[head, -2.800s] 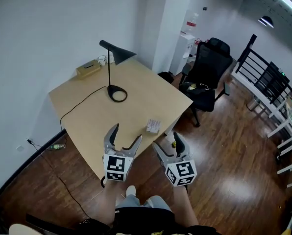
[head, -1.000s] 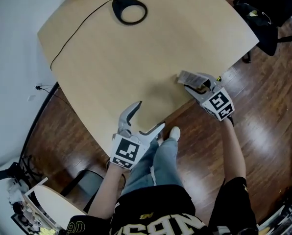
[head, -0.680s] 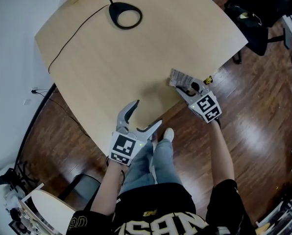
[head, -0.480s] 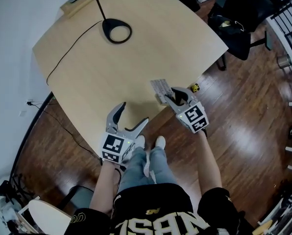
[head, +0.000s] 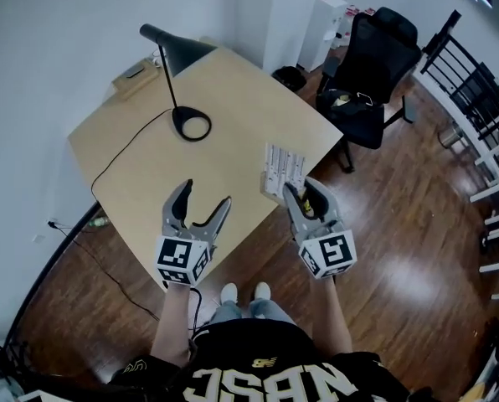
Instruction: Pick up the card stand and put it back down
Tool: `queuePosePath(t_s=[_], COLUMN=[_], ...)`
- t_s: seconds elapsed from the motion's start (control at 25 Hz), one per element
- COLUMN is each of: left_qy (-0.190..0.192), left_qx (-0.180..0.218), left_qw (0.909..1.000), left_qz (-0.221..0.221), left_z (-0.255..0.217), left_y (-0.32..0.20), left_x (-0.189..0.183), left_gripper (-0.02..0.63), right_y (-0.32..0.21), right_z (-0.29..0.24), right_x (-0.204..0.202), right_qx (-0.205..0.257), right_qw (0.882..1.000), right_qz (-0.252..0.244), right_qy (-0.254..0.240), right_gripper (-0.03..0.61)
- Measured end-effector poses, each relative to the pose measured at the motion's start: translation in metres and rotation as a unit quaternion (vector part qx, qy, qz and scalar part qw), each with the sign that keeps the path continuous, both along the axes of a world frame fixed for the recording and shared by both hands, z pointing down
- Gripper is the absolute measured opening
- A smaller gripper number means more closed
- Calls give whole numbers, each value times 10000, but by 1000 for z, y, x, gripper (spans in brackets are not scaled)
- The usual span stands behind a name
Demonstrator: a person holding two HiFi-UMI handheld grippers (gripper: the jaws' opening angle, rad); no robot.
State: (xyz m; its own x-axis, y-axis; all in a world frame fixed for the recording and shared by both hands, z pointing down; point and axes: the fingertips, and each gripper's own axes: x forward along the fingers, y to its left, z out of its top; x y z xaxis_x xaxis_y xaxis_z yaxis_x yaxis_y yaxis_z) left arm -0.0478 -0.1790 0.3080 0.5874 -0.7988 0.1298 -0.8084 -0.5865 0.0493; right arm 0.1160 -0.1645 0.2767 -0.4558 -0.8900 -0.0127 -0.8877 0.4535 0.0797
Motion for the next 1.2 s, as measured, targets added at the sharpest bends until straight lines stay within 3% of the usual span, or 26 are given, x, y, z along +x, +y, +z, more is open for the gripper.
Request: queuePosePath(t_s=[0.2, 0.32, 0.44, 0.8, 0.96, 1.2], left_qy=[-119, -200, -178, 44, 36, -112], left_qx=[1037, 1198, 1196, 1219, 1243, 858], left_qw=[9934, 9898, 9887, 9893, 9865, 9817], left_qz=[-476, -739, -888, -799, -1062, -1698], left_z=[-78, -91, -94, -98, -97, -67], left_y=[9, 14, 19, 22, 28, 45], left_x=[5, 8, 10, -2, -26, -84], left_gripper=[416, 416, 416, 377, 391, 399], right_y=[47, 65, 70, 60, 48, 19], right_z=[-81, -101, -101, -94, -83, -41], right_x=[26, 34, 42, 24, 3, -62], right_qx=[1044, 1375, 1404, 1282, 1119, 746], right_qw=[9895, 9808, 9793, 9856, 9910, 9969], right_qz=[1001, 1383, 1456, 1102, 726, -231], right_qy=[84, -47, 37, -36, -71, 28], right_gripper=[133, 133, 133, 133, 133, 133])
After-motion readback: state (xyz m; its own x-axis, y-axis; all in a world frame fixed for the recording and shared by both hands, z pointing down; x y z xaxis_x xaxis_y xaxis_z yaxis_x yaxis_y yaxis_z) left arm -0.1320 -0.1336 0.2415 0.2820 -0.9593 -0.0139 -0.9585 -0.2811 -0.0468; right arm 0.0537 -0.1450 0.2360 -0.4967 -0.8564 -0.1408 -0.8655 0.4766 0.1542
